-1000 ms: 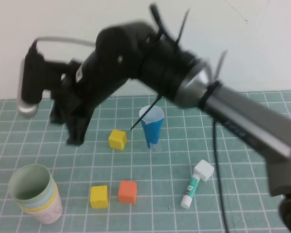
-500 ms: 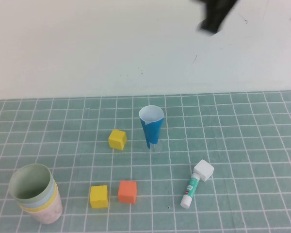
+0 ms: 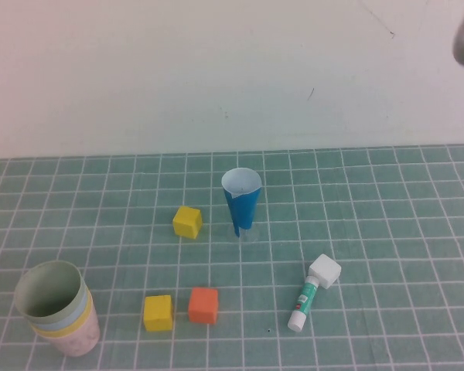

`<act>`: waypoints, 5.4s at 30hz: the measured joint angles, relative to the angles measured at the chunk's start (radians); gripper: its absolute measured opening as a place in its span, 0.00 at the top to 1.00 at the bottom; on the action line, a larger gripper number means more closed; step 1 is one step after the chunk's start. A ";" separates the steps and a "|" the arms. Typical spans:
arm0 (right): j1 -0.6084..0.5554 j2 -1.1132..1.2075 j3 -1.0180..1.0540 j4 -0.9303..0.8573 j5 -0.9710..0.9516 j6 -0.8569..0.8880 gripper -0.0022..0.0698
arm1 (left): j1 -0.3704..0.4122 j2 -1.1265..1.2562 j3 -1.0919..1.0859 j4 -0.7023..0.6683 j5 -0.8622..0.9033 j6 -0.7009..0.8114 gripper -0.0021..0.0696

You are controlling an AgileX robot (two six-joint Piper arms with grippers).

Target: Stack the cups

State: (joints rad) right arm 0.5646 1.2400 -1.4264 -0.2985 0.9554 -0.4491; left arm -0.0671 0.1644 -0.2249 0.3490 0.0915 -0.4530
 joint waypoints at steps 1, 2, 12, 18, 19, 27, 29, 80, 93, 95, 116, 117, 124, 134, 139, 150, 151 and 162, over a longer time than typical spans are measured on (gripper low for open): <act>0.000 -0.048 0.083 0.000 -0.047 0.022 0.97 | -0.008 0.000 0.002 0.002 -0.002 0.000 0.97; 0.000 -0.086 0.146 0.000 -0.091 0.043 0.97 | -0.020 0.000 0.002 0.002 -0.004 0.000 0.97; 0.000 -0.474 0.719 0.015 -0.367 0.164 0.97 | -0.087 0.000 0.002 0.031 0.008 0.000 0.97; 0.000 -0.641 0.917 0.081 -0.376 0.167 0.97 | -0.087 0.000 0.002 0.023 0.082 0.000 0.97; 0.000 -0.665 0.940 0.089 -0.372 0.167 0.97 | -0.087 0.000 0.002 0.021 0.090 0.000 0.97; 0.000 -0.748 1.015 0.186 -0.244 0.167 0.97 | -0.087 0.000 0.004 0.017 0.109 0.000 0.97; 0.000 -0.748 1.020 0.191 -0.221 0.167 0.97 | -0.087 0.000 0.004 0.017 0.109 0.000 0.97; 0.000 -0.752 1.024 0.193 -0.219 0.168 0.97 | -0.008 -0.178 0.236 -0.392 0.239 0.447 0.97; 0.000 -0.752 1.024 0.193 -0.218 0.168 0.97 | -0.008 -0.178 0.236 -0.407 0.239 0.447 0.97; 0.000 -0.752 1.024 0.193 -0.218 0.168 0.97 | -0.008 -0.178 0.236 -0.407 0.239 0.447 0.97; -0.520 -1.092 1.222 0.203 -0.639 0.103 0.97 | -0.008 -0.178 0.236 -0.410 0.239 0.447 0.97; -0.555 -1.116 1.262 0.203 -0.671 0.103 0.97 | -0.008 -0.178 0.236 -0.410 0.239 0.447 0.97; -0.680 -1.239 1.448 0.230 -0.694 0.117 0.97 | -0.008 -0.178 0.236 -0.410 0.239 0.447 0.97; -0.688 -1.252 1.452 0.233 -0.616 0.121 0.97 | -0.008 -0.178 0.236 -0.410 0.238 0.453 0.97; -0.684 -1.252 1.452 0.233 -0.614 0.121 0.97 | -0.008 -0.178 0.236 -0.410 0.238 0.453 0.97; -0.684 -1.252 1.450 0.239 -0.610 0.121 0.97 | -0.008 -0.178 0.236 -0.410 0.238 0.442 0.97; -0.684 -1.252 1.450 0.239 -0.610 0.121 0.97 | -0.008 -0.178 0.236 -0.410 0.238 0.441 0.97; -0.684 -1.253 1.450 0.241 -0.610 0.395 0.97 | -0.008 -0.178 0.236 -0.410 0.238 0.438 0.97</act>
State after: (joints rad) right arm -0.1198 -0.0135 0.0234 -0.0578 0.3456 -0.0538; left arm -0.0751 -0.0137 0.0113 -0.0607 0.3290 -0.0151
